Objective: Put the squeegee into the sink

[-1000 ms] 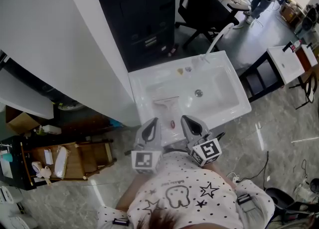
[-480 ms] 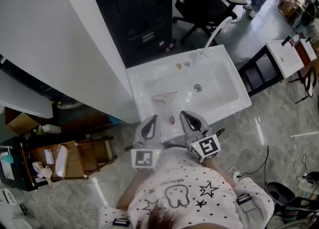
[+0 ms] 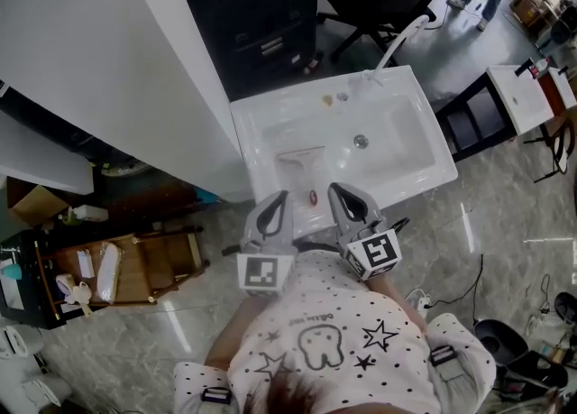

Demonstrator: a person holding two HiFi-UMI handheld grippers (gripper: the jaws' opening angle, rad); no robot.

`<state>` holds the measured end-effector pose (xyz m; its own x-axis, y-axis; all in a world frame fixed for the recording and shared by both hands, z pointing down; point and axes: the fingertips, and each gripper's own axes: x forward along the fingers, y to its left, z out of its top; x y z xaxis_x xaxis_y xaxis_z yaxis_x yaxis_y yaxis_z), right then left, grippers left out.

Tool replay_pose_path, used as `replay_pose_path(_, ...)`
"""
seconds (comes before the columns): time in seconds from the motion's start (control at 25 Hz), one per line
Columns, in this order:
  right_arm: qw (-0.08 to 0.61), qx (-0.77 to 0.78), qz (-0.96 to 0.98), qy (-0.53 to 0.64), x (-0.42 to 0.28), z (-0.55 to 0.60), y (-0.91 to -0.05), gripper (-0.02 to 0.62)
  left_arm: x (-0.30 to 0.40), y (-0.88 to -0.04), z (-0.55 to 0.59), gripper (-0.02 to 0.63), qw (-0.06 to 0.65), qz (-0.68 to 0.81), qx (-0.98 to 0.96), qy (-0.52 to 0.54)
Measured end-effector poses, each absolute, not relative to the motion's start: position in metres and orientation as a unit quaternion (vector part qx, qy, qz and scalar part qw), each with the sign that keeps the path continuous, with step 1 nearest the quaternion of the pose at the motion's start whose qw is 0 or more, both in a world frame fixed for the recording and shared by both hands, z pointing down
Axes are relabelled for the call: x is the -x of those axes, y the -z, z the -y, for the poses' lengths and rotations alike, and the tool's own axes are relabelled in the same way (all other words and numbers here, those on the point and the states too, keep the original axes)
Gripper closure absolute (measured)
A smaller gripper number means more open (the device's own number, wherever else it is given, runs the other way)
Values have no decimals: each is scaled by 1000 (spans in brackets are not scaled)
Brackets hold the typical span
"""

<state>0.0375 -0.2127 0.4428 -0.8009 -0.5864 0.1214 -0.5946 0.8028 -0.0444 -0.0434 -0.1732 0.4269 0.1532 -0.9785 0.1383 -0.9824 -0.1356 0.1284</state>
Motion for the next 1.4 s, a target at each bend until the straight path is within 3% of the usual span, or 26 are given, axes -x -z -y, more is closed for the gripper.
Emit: replay_pose_path(1.4, 69, -277, 958, -33, -55, 196, -448, 600, -25, -449, 179, 611, 81, 596, -798, -51)
